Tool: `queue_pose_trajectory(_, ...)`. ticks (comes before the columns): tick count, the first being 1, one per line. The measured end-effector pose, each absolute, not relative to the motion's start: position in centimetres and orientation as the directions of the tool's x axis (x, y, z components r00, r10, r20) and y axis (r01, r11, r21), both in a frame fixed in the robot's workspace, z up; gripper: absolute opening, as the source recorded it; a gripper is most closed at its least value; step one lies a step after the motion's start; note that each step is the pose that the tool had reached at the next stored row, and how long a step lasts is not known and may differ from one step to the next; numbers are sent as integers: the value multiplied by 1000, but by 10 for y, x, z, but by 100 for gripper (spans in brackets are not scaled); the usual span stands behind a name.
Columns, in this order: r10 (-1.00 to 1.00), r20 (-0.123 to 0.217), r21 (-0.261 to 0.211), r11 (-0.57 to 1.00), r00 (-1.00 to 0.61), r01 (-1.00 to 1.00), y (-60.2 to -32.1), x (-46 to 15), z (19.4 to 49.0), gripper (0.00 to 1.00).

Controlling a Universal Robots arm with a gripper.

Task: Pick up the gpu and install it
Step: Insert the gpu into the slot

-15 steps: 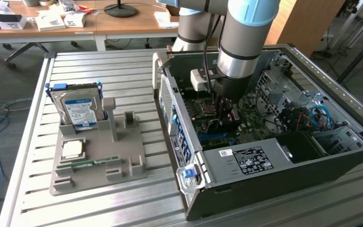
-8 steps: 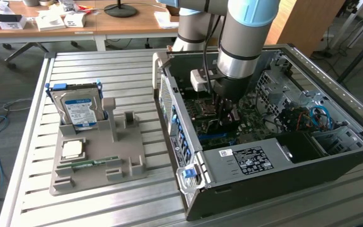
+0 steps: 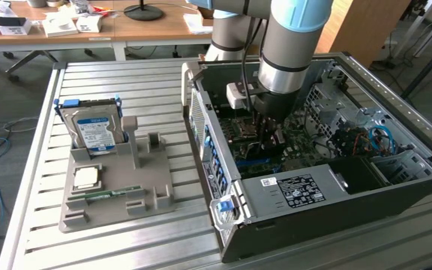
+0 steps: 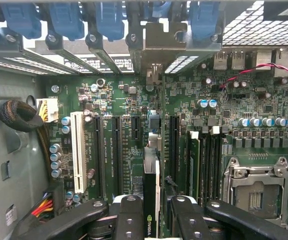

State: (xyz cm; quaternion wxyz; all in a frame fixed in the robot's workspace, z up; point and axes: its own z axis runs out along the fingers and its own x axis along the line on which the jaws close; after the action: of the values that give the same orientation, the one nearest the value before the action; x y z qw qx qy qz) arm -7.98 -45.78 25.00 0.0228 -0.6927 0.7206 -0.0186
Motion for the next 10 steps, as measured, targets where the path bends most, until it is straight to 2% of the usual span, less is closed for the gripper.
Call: queue_pose_trajectory(10, -999, -7, -59, 39, -39, -997, -458, -80, 252, 26)
